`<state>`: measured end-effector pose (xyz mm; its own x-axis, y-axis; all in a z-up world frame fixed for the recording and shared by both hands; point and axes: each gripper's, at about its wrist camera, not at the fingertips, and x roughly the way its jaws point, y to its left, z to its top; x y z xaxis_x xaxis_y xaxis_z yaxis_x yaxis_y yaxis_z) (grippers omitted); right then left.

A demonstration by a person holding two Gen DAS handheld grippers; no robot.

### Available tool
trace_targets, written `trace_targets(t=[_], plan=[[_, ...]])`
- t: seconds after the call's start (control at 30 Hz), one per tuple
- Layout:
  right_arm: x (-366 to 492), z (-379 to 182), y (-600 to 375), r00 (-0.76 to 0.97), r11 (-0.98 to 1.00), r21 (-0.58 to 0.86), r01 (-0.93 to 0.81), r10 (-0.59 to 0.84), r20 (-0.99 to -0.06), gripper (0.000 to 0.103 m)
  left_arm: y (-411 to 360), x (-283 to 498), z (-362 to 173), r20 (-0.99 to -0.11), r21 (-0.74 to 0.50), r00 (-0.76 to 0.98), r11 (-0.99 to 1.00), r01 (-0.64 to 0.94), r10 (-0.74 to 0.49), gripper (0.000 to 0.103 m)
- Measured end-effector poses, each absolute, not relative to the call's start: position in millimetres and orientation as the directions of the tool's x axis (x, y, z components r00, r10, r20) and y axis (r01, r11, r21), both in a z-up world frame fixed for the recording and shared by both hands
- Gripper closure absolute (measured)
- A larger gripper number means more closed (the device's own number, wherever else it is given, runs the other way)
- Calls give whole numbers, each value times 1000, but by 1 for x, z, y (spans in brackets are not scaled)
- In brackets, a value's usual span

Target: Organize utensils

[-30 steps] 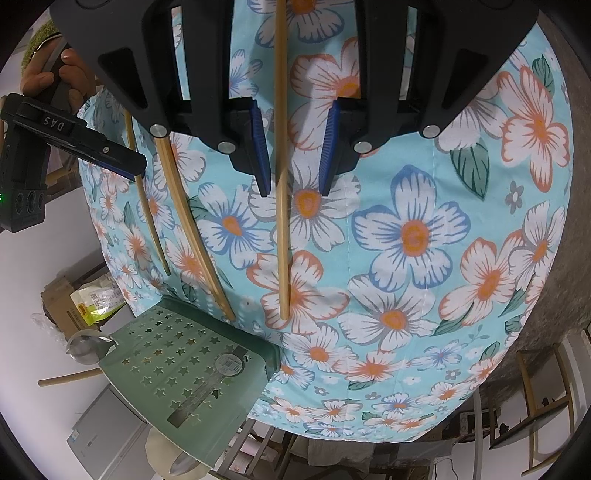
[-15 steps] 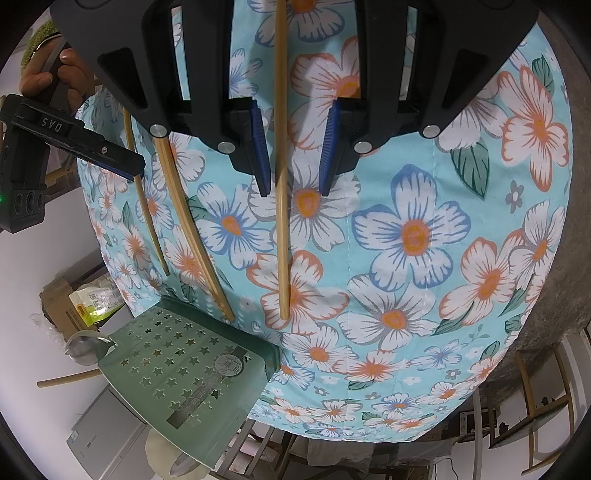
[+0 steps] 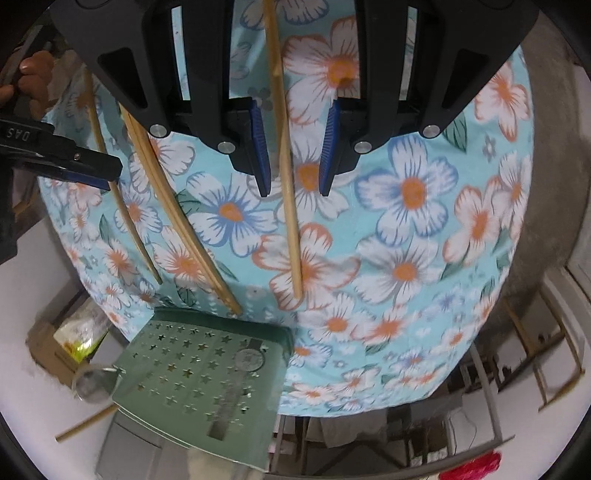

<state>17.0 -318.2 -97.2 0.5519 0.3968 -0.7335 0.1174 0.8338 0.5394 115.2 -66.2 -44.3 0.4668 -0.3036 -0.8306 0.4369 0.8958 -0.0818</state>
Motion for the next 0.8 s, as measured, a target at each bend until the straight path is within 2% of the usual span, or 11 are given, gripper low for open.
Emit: trace_targets(t=[0.23,0.33,0.47,0.8], plan=[[23,-86,-317,581,876,470,108,328,-745,63,-75,114,-42,-830,31,509,892,450,-228,78],[30,-85,-316,581,900,420,119,280,-764,67,-80,114,-44,-833,62,514,889,453,-204,78],[39,-87,-313,574,918,378,121,246,-781,72,-80,113,-46,-834,86,519,885,458,-188,78],[53,-90,-311,572,939,328,108,211,-793,73,-88,117,-48,-834,104,523,881,461,-175,78]])
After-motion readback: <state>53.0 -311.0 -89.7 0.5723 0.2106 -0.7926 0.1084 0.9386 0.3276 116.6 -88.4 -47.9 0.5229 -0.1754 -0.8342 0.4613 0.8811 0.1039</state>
